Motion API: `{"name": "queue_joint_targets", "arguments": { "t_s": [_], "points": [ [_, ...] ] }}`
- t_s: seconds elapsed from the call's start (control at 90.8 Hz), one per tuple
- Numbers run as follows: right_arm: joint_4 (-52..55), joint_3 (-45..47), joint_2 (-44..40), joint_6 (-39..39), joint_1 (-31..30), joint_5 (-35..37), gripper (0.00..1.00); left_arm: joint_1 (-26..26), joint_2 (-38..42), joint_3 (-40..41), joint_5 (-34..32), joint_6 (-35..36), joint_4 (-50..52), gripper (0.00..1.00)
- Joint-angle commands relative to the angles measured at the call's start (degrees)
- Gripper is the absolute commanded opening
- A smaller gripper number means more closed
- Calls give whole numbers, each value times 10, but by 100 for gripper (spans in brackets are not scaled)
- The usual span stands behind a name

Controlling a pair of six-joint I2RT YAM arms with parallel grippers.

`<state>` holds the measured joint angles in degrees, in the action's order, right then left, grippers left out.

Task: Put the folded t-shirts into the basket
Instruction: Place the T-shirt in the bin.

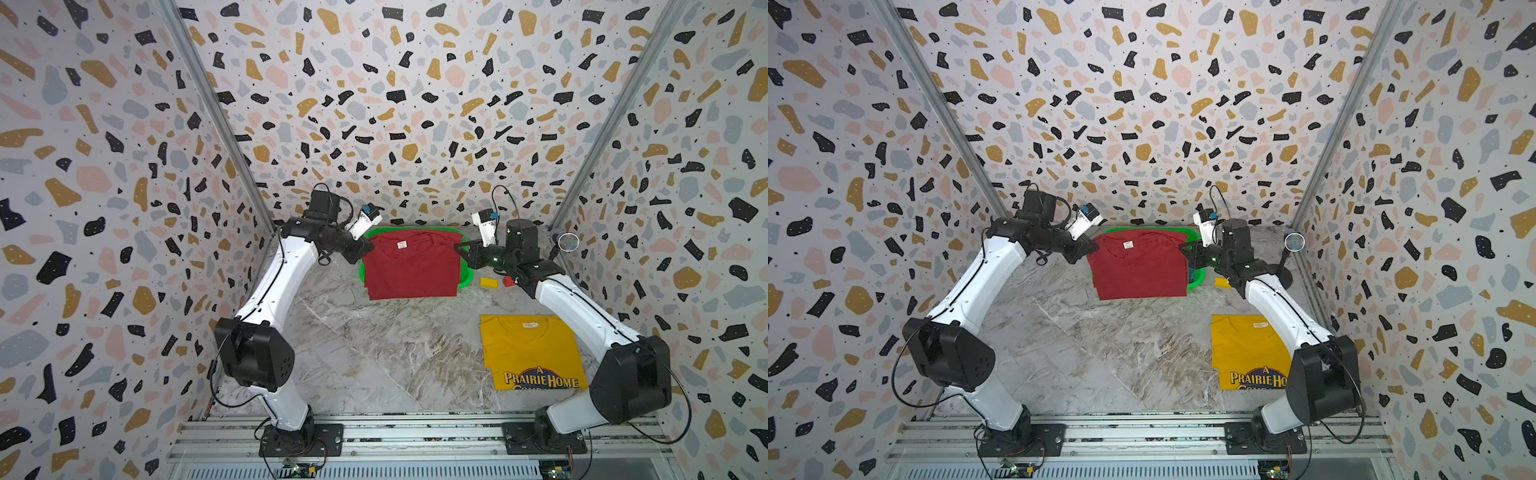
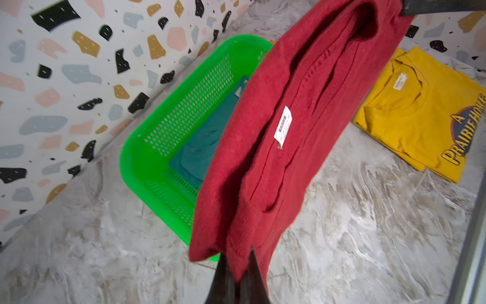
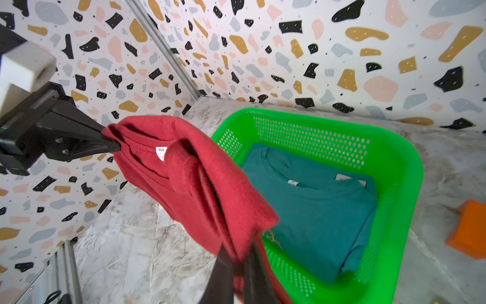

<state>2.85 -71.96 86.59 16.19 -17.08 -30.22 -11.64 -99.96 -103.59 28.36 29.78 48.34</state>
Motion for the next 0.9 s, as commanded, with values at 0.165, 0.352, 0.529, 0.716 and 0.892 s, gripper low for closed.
{"name": "queue_joint_targets", "arguments": {
  "t_s": [0.165,0.352,0.529,0.716,0.892],
  "points": [
    [38,-101,86,-11,21,41,0,4,-132,-131,-42,10,-9,0],
    [42,-141,148,-21,28,46,0,2,-198,-198,-35,-5,-9,0],
    [49,-174,195,-26,34,58,0,0,-254,-256,-38,-7,-3,0],
    [65,-199,233,-36,35,65,0,-2,-285,-255,-22,-10,-16,0],
    [66,-206,254,-36,40,57,0,-3,-285,-222,-14,-20,-36,0]
  ]
}}
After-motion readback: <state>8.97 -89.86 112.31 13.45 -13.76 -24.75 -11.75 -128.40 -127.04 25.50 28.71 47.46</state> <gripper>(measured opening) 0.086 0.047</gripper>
